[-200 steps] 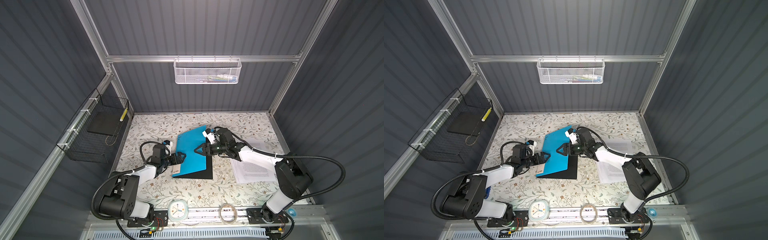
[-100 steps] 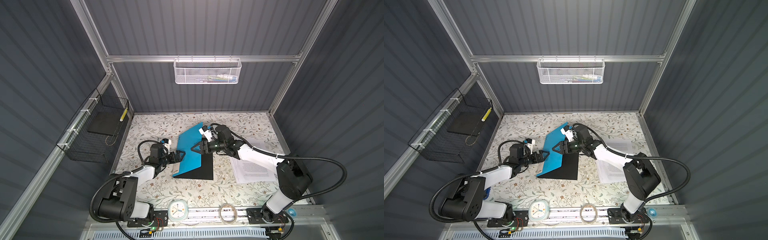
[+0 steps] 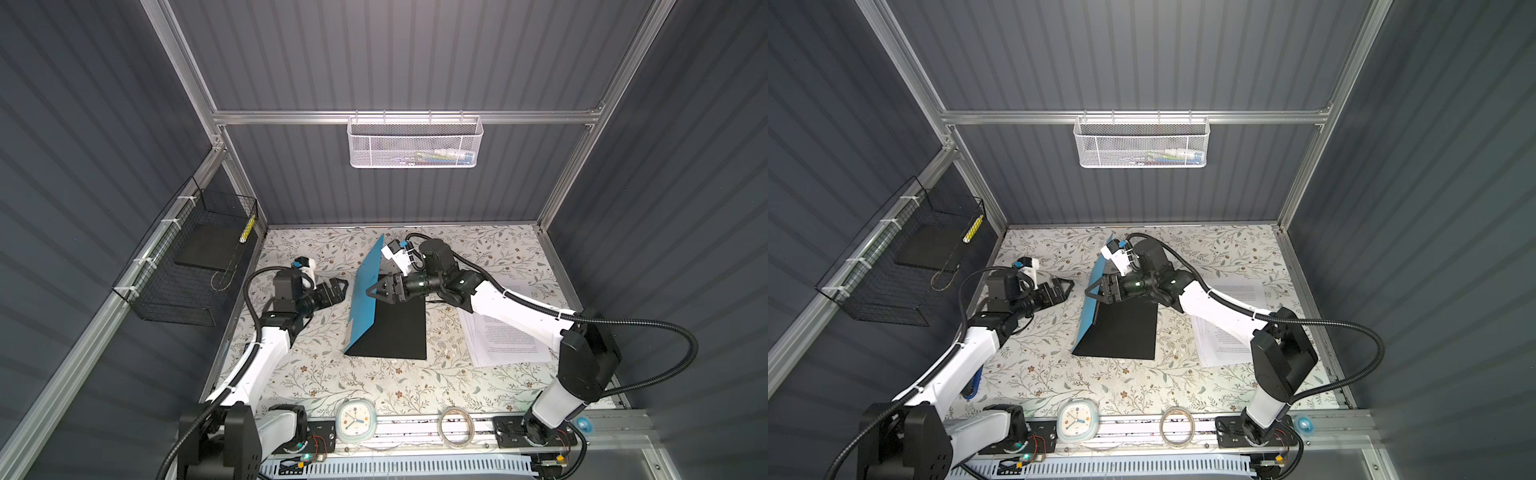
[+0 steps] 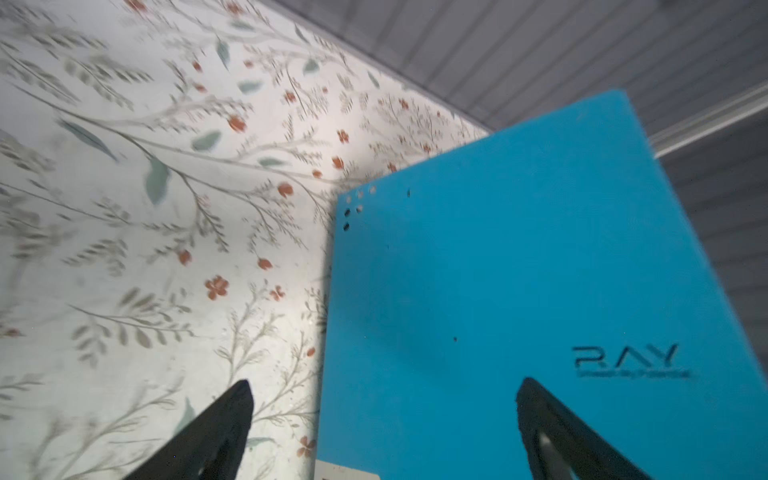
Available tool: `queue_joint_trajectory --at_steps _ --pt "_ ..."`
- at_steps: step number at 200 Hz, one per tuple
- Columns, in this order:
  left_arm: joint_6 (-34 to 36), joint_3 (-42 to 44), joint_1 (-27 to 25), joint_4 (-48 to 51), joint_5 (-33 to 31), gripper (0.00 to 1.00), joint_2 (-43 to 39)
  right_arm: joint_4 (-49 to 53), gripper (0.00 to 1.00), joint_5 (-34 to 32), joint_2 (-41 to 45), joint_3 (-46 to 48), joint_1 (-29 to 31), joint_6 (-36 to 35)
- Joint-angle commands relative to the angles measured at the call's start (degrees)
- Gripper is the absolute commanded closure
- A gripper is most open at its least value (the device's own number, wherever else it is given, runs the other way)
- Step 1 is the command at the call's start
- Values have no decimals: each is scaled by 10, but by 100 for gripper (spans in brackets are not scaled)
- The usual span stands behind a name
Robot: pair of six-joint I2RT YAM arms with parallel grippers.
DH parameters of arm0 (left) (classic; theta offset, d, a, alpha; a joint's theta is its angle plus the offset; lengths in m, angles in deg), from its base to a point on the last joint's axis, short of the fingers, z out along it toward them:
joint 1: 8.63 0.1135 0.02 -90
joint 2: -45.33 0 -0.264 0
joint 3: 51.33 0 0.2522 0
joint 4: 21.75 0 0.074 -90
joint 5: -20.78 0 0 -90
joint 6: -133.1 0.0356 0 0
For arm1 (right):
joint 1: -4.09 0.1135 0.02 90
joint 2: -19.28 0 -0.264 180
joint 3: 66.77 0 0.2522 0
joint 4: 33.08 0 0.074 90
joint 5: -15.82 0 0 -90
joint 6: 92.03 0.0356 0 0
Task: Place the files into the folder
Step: 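Lift teal cover upright with right gripper while left holds folder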
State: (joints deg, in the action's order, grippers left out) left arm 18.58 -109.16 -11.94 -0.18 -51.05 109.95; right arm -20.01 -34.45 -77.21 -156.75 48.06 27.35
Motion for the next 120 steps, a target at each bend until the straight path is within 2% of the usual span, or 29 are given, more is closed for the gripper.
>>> queue_joint_trajectory --at_steps 1,60,98,120 --pt "21 -54 26 125 -15 1 -25 22 28 10 -32 -43 16 -20" --pt "59 -187 55 239 -21 1 -29 50 28 17 -110 -143 47 -42" --pt "79 -234 61 275 -37 1 -15 72 27 19 -152 -199 61 -62" --pt "84 -247 63 278 -16 1 2 74 27 19 -169 -220 66 -65"
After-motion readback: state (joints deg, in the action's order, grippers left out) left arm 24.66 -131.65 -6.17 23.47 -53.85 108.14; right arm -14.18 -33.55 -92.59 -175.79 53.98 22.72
